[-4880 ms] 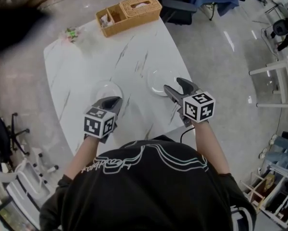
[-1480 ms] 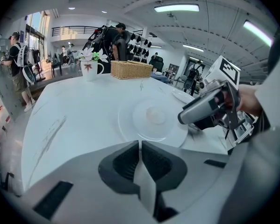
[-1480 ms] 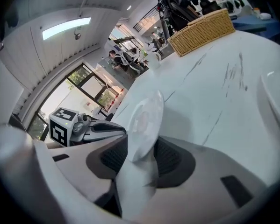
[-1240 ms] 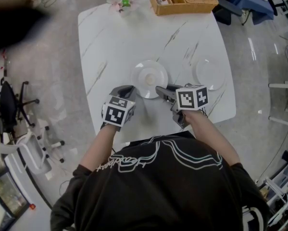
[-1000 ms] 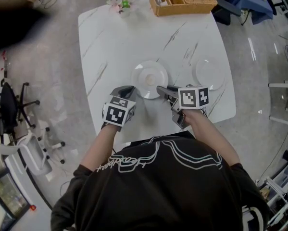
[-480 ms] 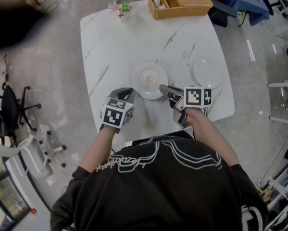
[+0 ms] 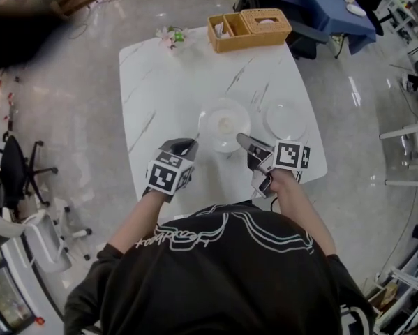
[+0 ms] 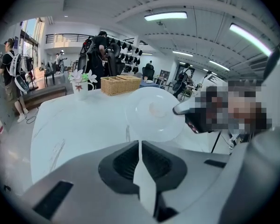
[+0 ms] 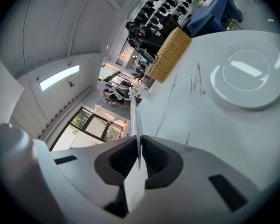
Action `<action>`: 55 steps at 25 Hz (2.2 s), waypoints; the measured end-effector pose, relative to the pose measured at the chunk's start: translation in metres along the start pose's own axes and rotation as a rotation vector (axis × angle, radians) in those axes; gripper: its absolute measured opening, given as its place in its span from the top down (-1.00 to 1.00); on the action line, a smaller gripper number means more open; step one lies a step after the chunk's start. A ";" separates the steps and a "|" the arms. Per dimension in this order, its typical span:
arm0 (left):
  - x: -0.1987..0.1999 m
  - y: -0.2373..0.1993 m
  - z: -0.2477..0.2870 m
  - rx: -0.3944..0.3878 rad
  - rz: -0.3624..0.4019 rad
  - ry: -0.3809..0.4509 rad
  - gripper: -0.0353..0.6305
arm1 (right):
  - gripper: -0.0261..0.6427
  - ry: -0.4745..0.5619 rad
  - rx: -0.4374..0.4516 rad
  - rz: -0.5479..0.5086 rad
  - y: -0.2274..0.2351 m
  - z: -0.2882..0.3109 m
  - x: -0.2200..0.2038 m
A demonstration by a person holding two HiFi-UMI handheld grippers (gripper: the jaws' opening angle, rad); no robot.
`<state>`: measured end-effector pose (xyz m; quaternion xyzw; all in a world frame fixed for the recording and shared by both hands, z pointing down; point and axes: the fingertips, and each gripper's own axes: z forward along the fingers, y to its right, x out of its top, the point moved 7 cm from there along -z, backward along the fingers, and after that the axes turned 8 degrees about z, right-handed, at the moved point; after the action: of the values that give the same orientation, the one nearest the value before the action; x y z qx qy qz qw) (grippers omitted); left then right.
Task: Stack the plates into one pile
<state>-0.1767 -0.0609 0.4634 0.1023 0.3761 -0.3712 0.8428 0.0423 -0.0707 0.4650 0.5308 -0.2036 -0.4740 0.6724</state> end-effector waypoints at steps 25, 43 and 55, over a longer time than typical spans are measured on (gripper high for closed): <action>0.090 0.091 0.068 -0.182 0.186 0.001 0.78 | 0.78 0.366 -0.049 0.078 0.044 -0.173 0.077; 0.099 0.100 0.110 -0.175 0.146 -0.055 0.78 | 0.78 0.279 -0.096 0.190 0.110 -0.160 0.101; 0.098 0.100 0.134 -0.198 0.130 -0.074 0.78 | 0.56 0.217 -0.130 0.129 0.123 -0.154 0.105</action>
<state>0.0115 -0.1052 0.4761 0.0292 0.3722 -0.2802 0.8844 0.2629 -0.0816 0.4979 0.5201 -0.1323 -0.3821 0.7523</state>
